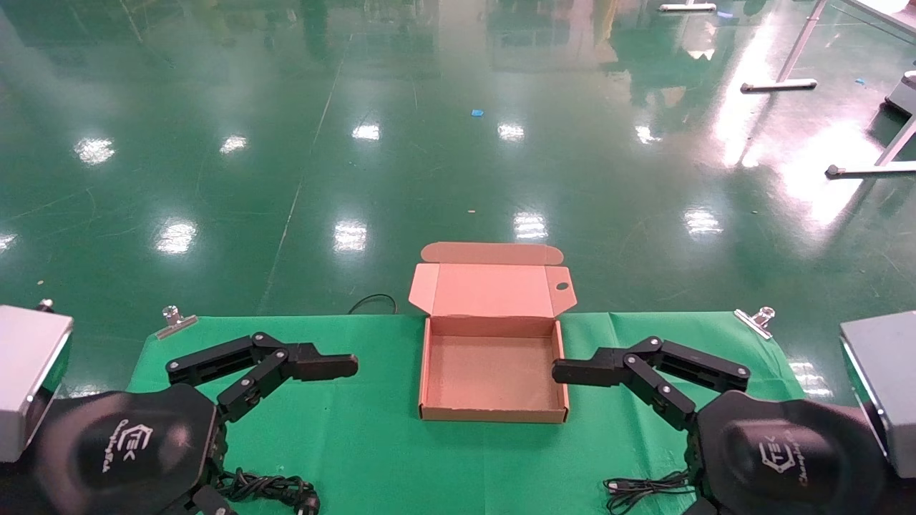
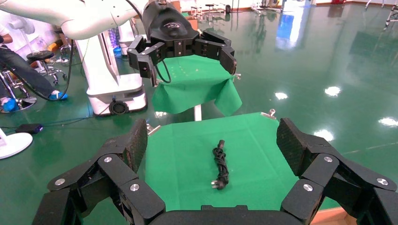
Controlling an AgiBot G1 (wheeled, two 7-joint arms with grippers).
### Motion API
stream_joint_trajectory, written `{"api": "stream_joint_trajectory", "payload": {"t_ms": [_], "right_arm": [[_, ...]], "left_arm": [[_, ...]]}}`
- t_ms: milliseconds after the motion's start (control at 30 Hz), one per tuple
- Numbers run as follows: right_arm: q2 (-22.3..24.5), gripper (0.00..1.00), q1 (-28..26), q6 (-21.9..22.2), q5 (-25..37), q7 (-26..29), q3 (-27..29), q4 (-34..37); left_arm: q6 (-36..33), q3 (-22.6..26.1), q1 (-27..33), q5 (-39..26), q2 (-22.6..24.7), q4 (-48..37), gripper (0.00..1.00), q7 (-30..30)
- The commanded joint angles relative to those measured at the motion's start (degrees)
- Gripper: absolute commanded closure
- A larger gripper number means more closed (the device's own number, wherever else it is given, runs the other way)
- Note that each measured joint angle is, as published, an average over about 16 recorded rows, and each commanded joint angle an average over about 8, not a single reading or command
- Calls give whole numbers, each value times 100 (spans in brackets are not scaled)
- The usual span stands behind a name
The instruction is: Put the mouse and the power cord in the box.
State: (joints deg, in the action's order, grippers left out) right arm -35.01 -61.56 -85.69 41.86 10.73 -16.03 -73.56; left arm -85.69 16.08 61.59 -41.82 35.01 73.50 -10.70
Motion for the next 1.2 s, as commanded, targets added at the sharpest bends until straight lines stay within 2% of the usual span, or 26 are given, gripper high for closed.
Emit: {"api": "stream_joint_trajectory", "payload": {"t_ms": [33,933,1200], "right_arm": [[0,0,0,0,0,0,0,0],[0,0,0,0,0,0,0,0],[81,0,-40,-83,126,-58,-30,52]], "left_arm": [[0,0,0,0,0,0,0,0],[-11,-4,3,-2,3,-2,0,14],[-283,78,48,-273,-17,-328,0,465]]}}
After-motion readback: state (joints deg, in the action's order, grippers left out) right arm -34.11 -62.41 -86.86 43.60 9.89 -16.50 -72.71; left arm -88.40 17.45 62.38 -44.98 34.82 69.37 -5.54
